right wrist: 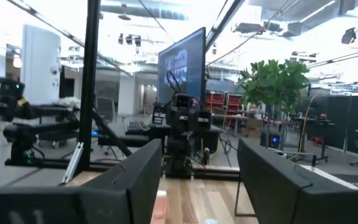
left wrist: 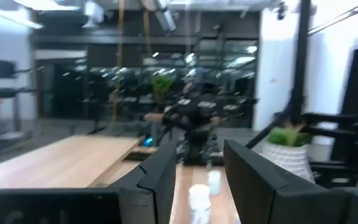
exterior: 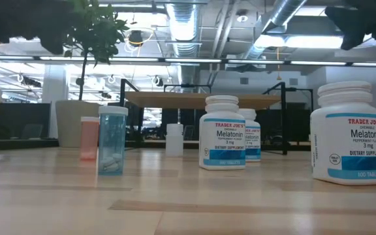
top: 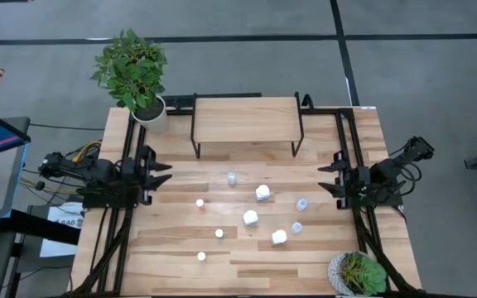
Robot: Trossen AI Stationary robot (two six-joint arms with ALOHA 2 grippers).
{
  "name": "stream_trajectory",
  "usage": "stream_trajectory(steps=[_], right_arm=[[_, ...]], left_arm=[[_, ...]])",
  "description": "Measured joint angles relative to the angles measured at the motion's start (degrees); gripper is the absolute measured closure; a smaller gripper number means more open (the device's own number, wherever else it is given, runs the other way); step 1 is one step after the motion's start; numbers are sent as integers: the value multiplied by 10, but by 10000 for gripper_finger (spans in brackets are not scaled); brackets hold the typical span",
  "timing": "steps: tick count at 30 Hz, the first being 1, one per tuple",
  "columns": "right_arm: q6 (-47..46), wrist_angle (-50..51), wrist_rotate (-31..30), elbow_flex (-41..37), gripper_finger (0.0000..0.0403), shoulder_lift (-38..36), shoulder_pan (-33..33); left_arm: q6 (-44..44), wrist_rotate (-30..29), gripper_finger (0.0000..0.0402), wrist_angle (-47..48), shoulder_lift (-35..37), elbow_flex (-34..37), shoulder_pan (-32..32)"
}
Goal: Pick and place medicine bottles onto shelf by color
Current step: Put the middle right transparent medicine bottle on the shelf
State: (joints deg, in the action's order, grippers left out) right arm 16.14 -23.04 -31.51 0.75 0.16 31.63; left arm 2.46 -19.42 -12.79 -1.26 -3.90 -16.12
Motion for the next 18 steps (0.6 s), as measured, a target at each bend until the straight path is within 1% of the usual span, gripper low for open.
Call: stream_trajectory(steps=[3, 5, 7, 10, 12, 15, 18], right_arm=[[0, -15, 2, 0, 168, 0, 0], [0, -12, 2, 0, 171, 0, 0], [-1, -10, 2, 0, 172, 0, 0], [-2, -10, 2, 0, 174, 0, 0], [-2, -11, 2, 0, 174, 0, 0], [-10, -10, 2, 0, 174, 0, 0], [-33, -10, 2, 0, 176, 0, 0]], left_arm=[[0, 29, 280, -8, 0, 0, 0], [1, 30, 280, -9, 0, 0, 0], [3, -7, 280, -9, 0, 0, 0], [7, -96, 280, -9, 0, 0, 0], [39, -140, 280, -7, 0, 0, 0], [87, -160, 280, -8, 0, 0, 0], [100, -145, 280, -13, 0, -1, 0]])
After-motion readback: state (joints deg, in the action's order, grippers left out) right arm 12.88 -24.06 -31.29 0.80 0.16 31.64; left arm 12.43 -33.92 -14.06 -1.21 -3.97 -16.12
